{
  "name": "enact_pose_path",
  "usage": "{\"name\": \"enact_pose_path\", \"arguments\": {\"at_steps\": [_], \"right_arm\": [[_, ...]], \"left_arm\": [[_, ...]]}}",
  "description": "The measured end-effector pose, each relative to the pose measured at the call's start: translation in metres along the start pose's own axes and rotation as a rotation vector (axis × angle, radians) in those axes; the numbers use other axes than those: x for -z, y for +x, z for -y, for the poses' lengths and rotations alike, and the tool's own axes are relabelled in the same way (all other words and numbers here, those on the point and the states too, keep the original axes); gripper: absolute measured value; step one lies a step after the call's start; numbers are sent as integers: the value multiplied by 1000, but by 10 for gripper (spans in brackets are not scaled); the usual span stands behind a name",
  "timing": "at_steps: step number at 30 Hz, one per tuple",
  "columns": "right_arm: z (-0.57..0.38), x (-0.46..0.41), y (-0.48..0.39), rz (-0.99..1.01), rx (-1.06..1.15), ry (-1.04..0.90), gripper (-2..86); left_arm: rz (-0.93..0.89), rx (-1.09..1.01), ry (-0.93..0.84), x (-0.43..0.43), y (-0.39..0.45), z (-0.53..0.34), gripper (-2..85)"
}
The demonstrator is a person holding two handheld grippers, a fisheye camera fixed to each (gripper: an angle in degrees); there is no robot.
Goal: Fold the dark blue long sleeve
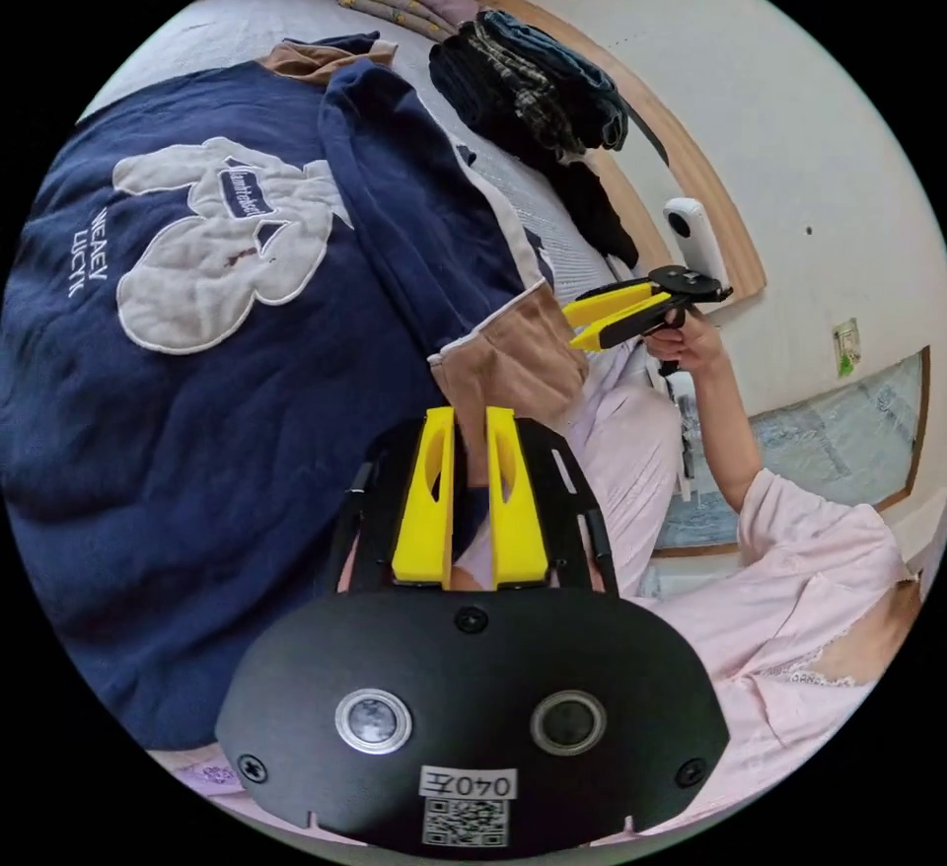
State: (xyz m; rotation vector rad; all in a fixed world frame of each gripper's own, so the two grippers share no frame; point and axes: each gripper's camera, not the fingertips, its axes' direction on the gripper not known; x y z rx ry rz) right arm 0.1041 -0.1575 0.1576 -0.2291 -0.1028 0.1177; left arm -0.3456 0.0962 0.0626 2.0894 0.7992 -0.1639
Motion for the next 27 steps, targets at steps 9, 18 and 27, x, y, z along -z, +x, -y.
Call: {"name": "enact_pose_path", "arguments": {"at_steps": [9, 18, 27], "right_arm": [[-1, 16, 5, -14, 70, -6, -4], [27, 58, 4, -149, 55, 93, 102], [193, 86, 16, -109, 28, 224, 128]], "left_arm": [[248, -89, 88, -2, 88, -42, -12], [502, -92, 254, 32, 118, -35, 1], [630, -87, -3, -47, 132, 68, 32]]}}
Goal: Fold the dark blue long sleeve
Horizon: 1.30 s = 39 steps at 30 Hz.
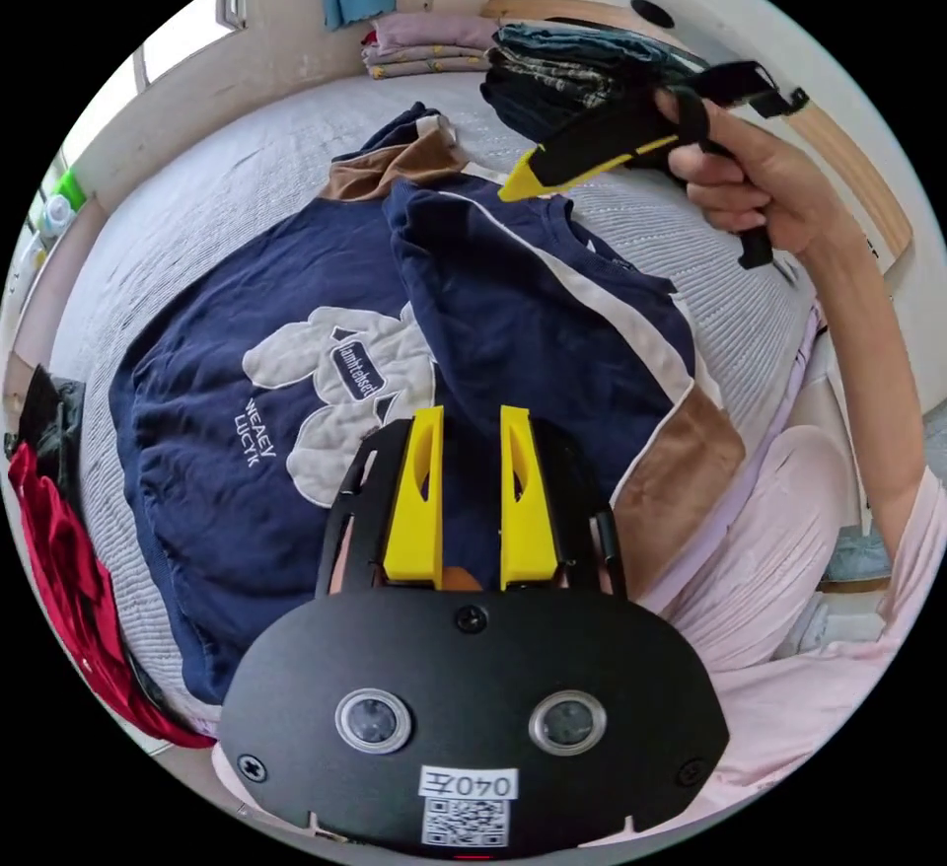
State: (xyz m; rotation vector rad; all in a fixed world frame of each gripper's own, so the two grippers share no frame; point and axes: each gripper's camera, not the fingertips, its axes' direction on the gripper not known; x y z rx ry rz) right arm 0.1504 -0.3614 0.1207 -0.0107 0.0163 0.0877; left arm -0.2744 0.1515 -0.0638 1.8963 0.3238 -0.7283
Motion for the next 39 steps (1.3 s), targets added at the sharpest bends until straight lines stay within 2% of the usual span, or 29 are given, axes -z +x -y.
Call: {"name": "enact_pose_path", "arguments": {"at_steps": [2, 4, 5, 6, 8, 10, 12, 14, 15, 18, 21, 23, 26, 29, 30, 31, 32, 33, 35, 36, 39], "right_arm": [[38, -28, 8, -15, -22, -98, 96], [56, -52, 13, -16, -19, -206, 21], [60, -56, 10, -27, 15, -213, 12], [61, -53, 6, -17, 44, -196, 7], [56, -27, -7, 154, 184, -40, 2], [56, -21, 1, 252, 217, 31, 5], [65, -44, 25, 228, 109, -46, 15], [68, -82, 51, 152, -67, -220, 60], [66, -84, 52, 129, -80, -219, 76], [51, -64, 33, 90, -40, -90, 85], [43, -46, -5, -37, 40, 42, 41], [46, -55, -39, -131, 132, 48, 2], [60, -94, -57, -232, 168, -32, -7], [69, -141, -47, -324, 106, -89, -9], [68, -147, -45, -332, 107, -81, -9], [66, -145, -44, -315, 103, -50, -9], [62, -136, -43, -321, 59, -12, -9], [57, -129, -44, -358, 41, 18, -9], [22, -96, -59, -419, 86, 127, -9], [11, -90, -64, -398, 110, 137, -9], [-41, -81, -91, -247, 197, 105, -9]], "left_arm": [[42, -46, -36, -11, 17, 3, 17], [77, -111, -8, -6, 32, 1, 2], [93, -108, 23, 3, 35, -3, -5], [157, -126, 72, 19, 42, -12, -8], [262, -147, 155, 47, 53, -28, -10], [312, -145, 201, 64, 62, -40, -10], [311, -142, 144, 49, 67, -40, -8], [279, -86, 82, 36, 58, -38, 1], [245, -34, 95, 40, 49, -41, 12], [245, 75, 250, 74, 29, -46, -6], [313, 42, 332, 89, 27, -16, -11], [267, 23, 359, 85, 25, 13, -10], [136, 8, 298, 54, 18, 71, -9], [10, 66, 144, 6, 3, 112, -9], [63, 78, 39, -16, -1, 122, -9], [87, 55, 10, -24, -2, 124, -9], [69, 38, 49, -21, -6, 122, -9], [69, 107, 55, -12, -16, 119, -9], [167, 166, 120, 9, -22, 109, -9], [177, 144, 187, 24, -21, 102, -9], [143, 70, 205, 35, -9, 101, -9]]}}
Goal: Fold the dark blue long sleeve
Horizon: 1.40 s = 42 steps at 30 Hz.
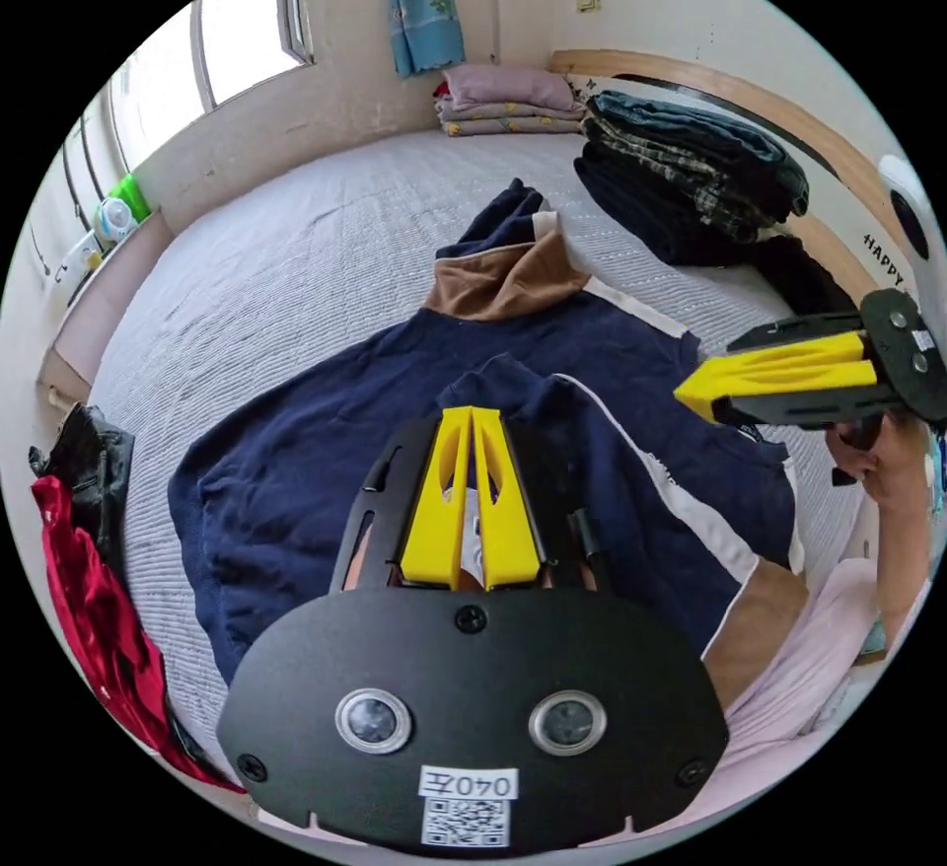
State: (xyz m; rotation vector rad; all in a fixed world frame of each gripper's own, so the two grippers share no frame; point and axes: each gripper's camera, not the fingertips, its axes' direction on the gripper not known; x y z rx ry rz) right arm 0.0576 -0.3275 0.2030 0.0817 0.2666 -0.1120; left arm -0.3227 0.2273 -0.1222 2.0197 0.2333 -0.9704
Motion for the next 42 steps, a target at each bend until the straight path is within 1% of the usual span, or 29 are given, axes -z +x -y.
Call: {"name": "enact_pose_path", "arguments": {"at_steps": [2, 3, 4, 5, 6, 7, 9, 10, 11, 12, 14, 16, 18, 19, 20, 21, 22, 25, 27, 28, 29, 30, 32, 34, 36, 38, 39, 41, 42], "right_arm": [[-32, -11, -30, 61, 56, -67, -9], [-40, -16, -36, 57, 58, -88, -9], [-55, -30, -45, 31, 60, -133, -9], [-70, -48, -50, -27, 49, -212, -9], [-78, -56, -51, -51, 45, -244, -9], [-92, -53, -51, -40, 26, -167, -9], [-96, -45, -51, -23, -31, -232, -9], [-100, -30, -60, -42, -19, -173, -9], [-104, -14, -75, -28, 32, -80, -9], [-106, -9, -84, -2, 62, -48, -9], [-109, -5, -116, 140, 161, 8, -9], [-113, -17, -141, 182, 224, -3, -9], [-120, -40, -166, 134, 264, -52, -9], [-127, -59, -182, 124, 304, -132, -9], [-137, -71, -194, 103, 287, -145, -9], [-144, -69, -199, 82, 293, -96, -9], [-151, -68, -207, 61, 326, -104, -10], [-157, -65, -208, 145, 334, -156, -10], [-156, -53, -199, 182, 313, -131, -10], [-155, -36, -186, 179, 257, -51, -10], [-154, -18, -169, 157, 185, 39, -10], [-153, -11, -160, 145, 148, 76, -10], [-144, -3, -125, 68, 1, 152, -10], [-134, -19, -110, 6, -57, 94, -10], [-128, -41, -107, -31, -63, 25, -10], [-130, -82, -102, -121, -60, -163, -10], [-133, -85, -101, -110, -44, -151, -10], [-141, -63, -91, -47, -176, -111, -10], [-145, -52, -94, -67, -180, -79, -10]], "left_arm": [[46, -70, -11, -8, 16, 5, -9], [86, -120, -52, -21, 27, 9, -9], [118, -144, -87, -30, 31, 10, -9], [209, -183, -194, -56, 33, 10, -9], [206, -186, -167, -61, 30, 9, -9], [186, -160, -179, -60, 26, 10, -9], [114, -63, -195, -46, 9, 18, -9], [116, -46, -179, -40, 7, 18, -9], [153, -35, -135, -26, 5, 17, -9], [168, -55, -97, -12, 8, 14, -9], [124, -96, -80, 1, 18, 10, -9], [92, -150, -88, 4, 34, 4, -9], [113, -186, -111, -7, 49, -5, -9], [119, -185, -129, -13, 50, -7, -9], [142, -170, -187, -30, 49, -12, -9], [152, -155, -221, -47, 46, -19, -8], [144, -149, -162, -44, 44, -22, -9], [115, -109, -163, -37, 36, -24, -9], [59, -72, -142, -16, 23, -29, -8], [52, -61, -115, -6, 20, -33, -8], [37, -51, -58, 15, 15, -43, -8], [4, -43, -16, 35, 13, -56, -8], [-86, -53, -3, 57, 21, -76, -8], [-130, -116, -22, 66, 42, -98, -9], [-33, -187, -67, 61, 67, -126, -9], [73, -200, -144, 39, 65, -142, -9], [21, -172, -104, 34, 53, -151, -9], [-53, -73, -121, 45, 33, -151, -9], [-23, -41, -99, 60, 28, -152, -8]]}}
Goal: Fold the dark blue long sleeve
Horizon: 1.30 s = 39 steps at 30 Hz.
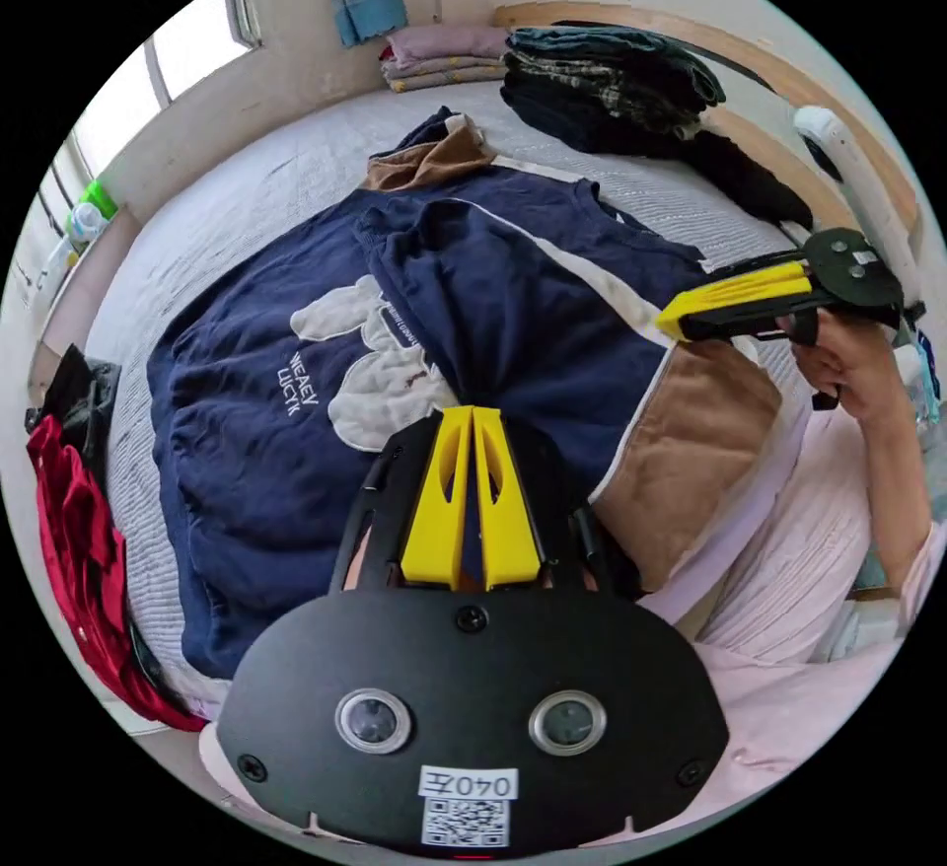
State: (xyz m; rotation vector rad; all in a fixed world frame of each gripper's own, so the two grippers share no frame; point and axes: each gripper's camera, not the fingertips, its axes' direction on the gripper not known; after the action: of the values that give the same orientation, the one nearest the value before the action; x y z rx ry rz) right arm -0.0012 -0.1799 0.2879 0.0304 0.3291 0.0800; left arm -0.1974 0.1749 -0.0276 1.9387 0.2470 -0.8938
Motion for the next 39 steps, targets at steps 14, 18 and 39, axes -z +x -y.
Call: {"name": "enact_pose_path", "arguments": {"at_steps": [14, 18, 39], "right_arm": [[-63, 46, -33, -259, 88, 2, -9], [-51, 51, -52, 0, 192, 86, -9], [27, 86, -14, -192, 203, 322, -10]], "left_arm": [[209, -17, 60, 64, -29, -84, -9], [376, 142, -122, 53, -108, -109, -9], [159, -78, 167, 99, -99, -29, -4]]}}
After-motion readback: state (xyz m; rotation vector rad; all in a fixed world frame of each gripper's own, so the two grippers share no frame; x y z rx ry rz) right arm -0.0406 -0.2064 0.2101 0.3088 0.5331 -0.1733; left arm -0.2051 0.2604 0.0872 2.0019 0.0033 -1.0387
